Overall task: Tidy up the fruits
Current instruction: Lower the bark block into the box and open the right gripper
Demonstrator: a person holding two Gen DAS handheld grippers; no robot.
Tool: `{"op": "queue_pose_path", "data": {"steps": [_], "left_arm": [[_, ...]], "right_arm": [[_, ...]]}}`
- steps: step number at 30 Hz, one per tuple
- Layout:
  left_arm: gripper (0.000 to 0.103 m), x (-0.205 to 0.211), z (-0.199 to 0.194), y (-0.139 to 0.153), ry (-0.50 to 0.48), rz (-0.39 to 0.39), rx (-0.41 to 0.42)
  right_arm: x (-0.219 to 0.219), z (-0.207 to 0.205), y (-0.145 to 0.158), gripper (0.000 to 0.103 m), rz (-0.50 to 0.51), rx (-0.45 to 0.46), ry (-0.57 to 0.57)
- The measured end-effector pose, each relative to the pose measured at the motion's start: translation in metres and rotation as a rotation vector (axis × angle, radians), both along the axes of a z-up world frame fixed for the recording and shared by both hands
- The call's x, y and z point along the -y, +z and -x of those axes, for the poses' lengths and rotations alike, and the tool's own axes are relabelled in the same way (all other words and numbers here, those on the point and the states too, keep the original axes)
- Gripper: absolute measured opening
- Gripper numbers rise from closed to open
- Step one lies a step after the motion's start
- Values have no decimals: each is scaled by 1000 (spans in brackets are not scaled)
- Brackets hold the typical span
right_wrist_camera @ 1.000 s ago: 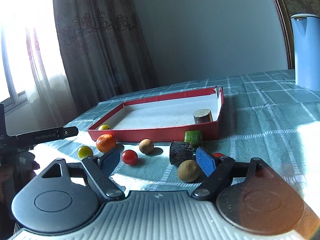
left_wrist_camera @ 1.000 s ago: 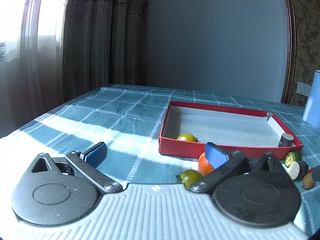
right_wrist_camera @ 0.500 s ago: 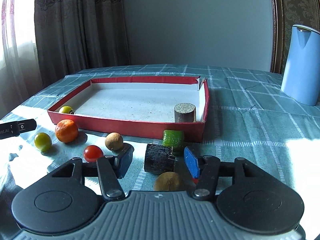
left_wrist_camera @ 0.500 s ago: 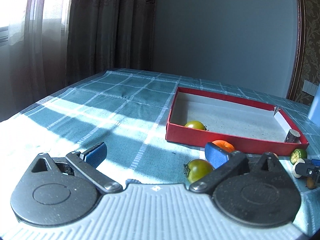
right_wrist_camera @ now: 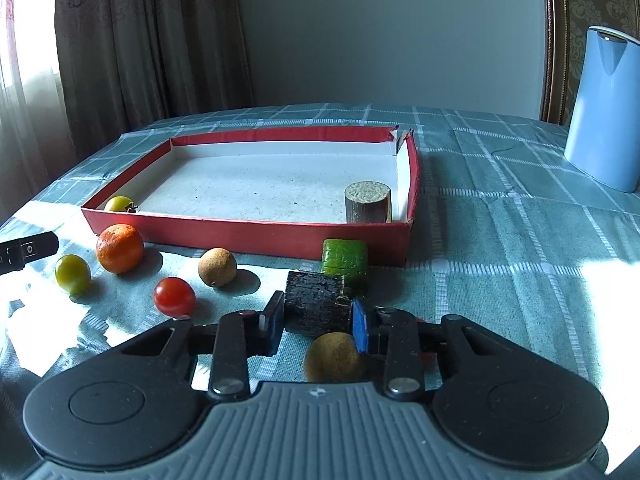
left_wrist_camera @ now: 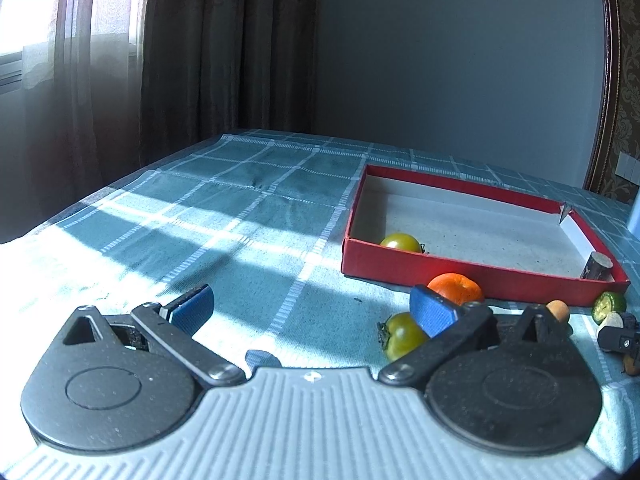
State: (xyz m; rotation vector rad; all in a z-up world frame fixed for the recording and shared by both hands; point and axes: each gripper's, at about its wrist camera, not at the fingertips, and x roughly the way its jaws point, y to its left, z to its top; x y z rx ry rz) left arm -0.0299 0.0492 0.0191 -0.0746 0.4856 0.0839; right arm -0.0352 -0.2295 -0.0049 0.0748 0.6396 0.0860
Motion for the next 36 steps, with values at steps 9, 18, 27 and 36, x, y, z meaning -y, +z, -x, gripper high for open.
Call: {"op": "queue_pose_path", "data": {"steps": [9, 18, 27, 36], "left_arm": [[103, 1, -5, -3, -12, -11, -30], [103, 1, 5, 0, -58, 2, 25], [103, 8, 3, -1, -88, -34, 14], [103, 9, 2, -3, -81, -48, 8]], "right_arm": [[5, 7, 5, 32, -47, 46, 9], [-5, 7, 41, 32, -53, 163, 73], [-18, -35, 44, 32, 44, 150, 67], [-17, -59, 19, 32, 84, 88, 51]]}}
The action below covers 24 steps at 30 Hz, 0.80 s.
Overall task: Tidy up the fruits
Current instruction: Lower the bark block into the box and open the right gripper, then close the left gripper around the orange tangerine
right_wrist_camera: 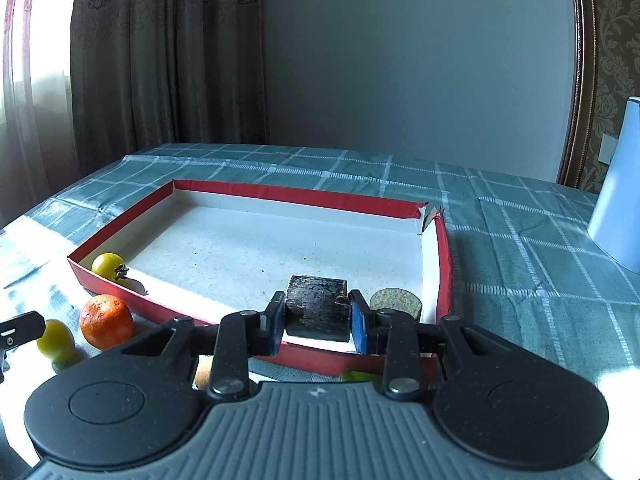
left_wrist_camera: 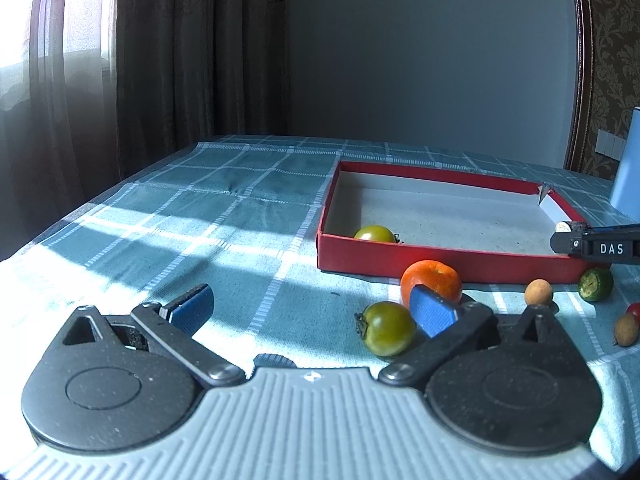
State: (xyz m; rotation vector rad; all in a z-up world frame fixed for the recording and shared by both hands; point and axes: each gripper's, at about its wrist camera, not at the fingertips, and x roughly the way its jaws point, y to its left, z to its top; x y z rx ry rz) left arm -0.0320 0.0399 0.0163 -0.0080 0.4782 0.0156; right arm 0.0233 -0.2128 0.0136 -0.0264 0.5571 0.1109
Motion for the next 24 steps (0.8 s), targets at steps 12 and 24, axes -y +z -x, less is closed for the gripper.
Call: {"op": "queue_pose_path", "data": {"steps": [12, 24], "left_arm": [[103, 0, 0, 0, 5, -10, -4], [103, 0, 0, 0, 12, -12, -12]], "right_arm": [[13, -12, -12, 33, -58, -38, -36], [20, 22, 10, 45, -78, 63, -53]]}}
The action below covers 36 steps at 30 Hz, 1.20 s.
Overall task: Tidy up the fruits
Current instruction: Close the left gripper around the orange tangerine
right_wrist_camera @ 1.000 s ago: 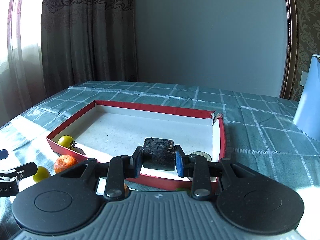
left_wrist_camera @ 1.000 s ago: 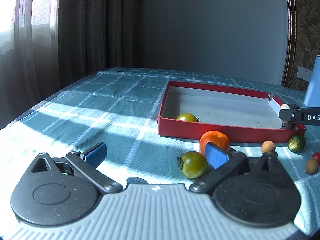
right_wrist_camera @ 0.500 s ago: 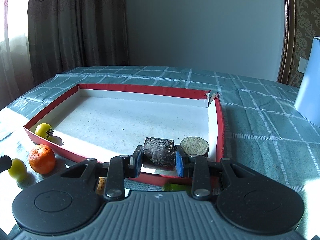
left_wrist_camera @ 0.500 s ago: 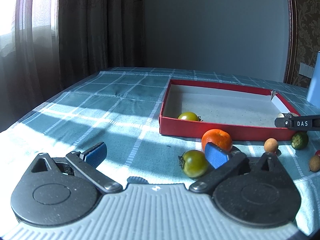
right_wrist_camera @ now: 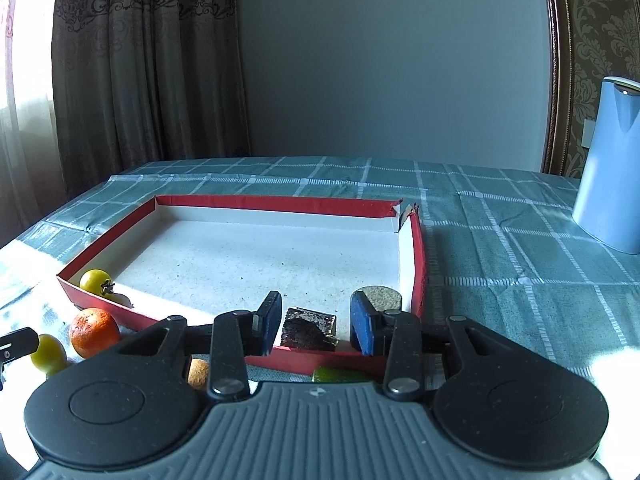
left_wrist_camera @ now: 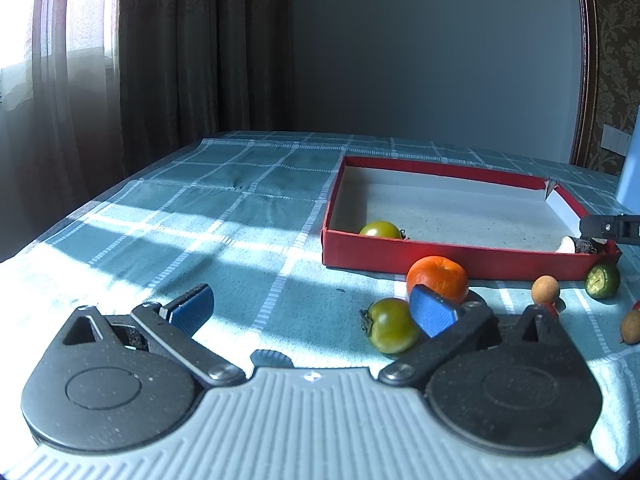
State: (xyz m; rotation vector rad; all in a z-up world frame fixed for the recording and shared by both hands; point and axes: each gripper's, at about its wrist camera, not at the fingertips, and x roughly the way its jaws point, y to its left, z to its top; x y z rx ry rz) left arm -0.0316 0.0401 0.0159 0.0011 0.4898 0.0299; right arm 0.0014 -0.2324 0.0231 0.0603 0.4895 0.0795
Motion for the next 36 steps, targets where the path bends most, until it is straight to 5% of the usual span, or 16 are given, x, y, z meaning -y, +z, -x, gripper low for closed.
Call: {"op": "queue_pose_path", "data": {"steps": [4, 17, 25, 29, 36], "left_arm": [[103, -1, 1, 0, 1, 4, 4], [103, 11, 20, 10, -98, -16, 138], [102, 57, -8, 19, -173, -152, 106], [92, 72, -26, 15, -214, -193, 19], [93, 84, -44, -1, -194, -261, -36]], "right_arm": [[11, 37, 10, 65, -55, 67, 11], [46, 95, -23, 74, -234, 34, 13], [51, 95, -26, 77, -267, 16, 11], [51, 94, -26, 77, -269, 18, 11], [51, 94, -27, 77, -269, 22, 12]]}}
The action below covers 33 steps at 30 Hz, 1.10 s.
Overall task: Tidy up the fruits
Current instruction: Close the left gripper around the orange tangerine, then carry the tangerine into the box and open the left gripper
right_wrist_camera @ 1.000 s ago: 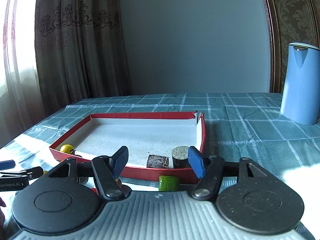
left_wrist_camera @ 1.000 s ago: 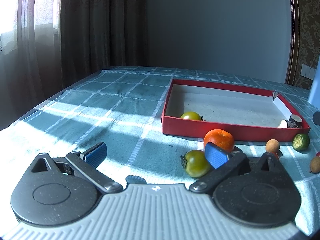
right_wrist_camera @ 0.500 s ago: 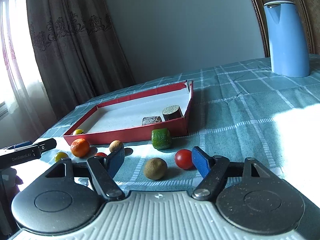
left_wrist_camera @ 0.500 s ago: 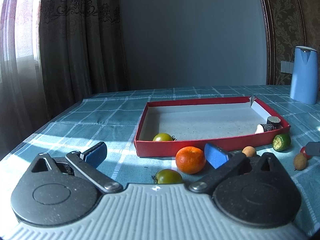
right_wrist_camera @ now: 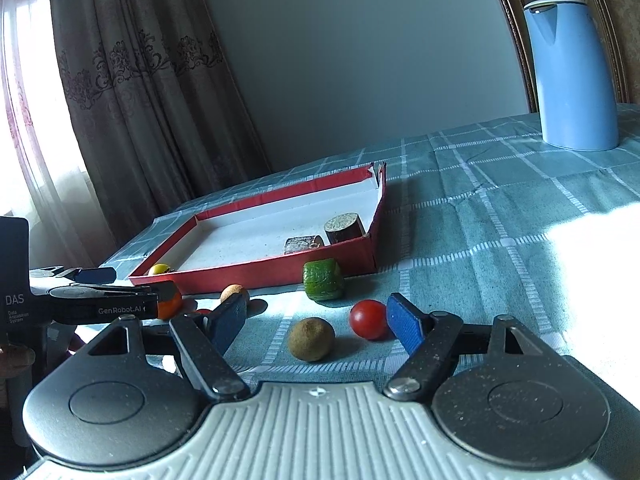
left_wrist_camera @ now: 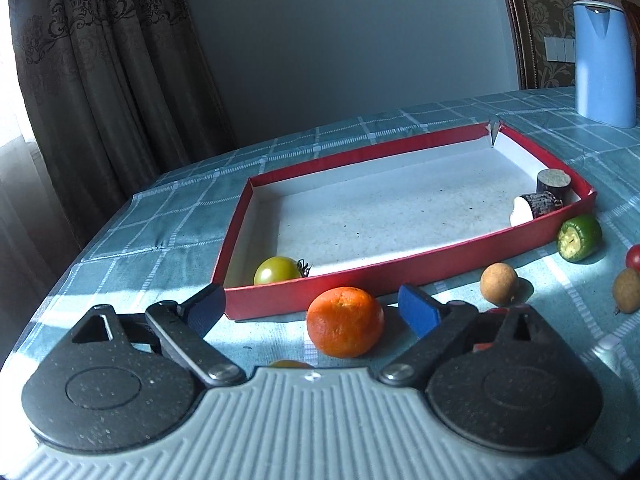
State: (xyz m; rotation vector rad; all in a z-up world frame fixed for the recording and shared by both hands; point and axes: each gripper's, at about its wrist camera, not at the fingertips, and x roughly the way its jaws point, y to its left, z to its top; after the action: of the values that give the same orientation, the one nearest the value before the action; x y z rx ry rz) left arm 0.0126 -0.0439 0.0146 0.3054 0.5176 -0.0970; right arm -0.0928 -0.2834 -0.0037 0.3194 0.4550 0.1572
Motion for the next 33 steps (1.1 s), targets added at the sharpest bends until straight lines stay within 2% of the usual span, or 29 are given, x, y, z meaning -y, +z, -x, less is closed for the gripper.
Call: {"op": "queue_pose_path", "data": {"steps": [2, 4, 8, 12, 15, 22, 24, 28, 33], "left_arm": [[92, 0, -4, -4, 2, -2, -17], [87, 0, -8, -8, 4, -5, -35], [64, -5, -11, -11, -9, 31, -71], [42, -6, -8, -7, -37, 70, -72], [41, -4, -3, -5, -33, 67, -55], [41, -16, 4, 19, -55, 180, 15], [41, -15, -2, 27, -52, 188, 27], [41, -9, -24, 35, -38, 201, 9], [41, 1, -50, 31, -6, 212, -39]], "right_arm": [[0, 0, 0, 77, -1, -2, 1], [0, 0, 0, 77, -2, -3, 2], [0, 0, 0, 77, -4, -6, 3], [0, 0, -1, 77, -8, -6, 3], [0, 0, -1, 77, -10, -5, 4], [1, 0, -1, 77, -11, -4, 6], [1, 0, -1, 77, -10, -6, 8], [1, -1, -2, 78, -14, -12, 15], [0, -4, -3, 78, -14, -35, 20]]}}
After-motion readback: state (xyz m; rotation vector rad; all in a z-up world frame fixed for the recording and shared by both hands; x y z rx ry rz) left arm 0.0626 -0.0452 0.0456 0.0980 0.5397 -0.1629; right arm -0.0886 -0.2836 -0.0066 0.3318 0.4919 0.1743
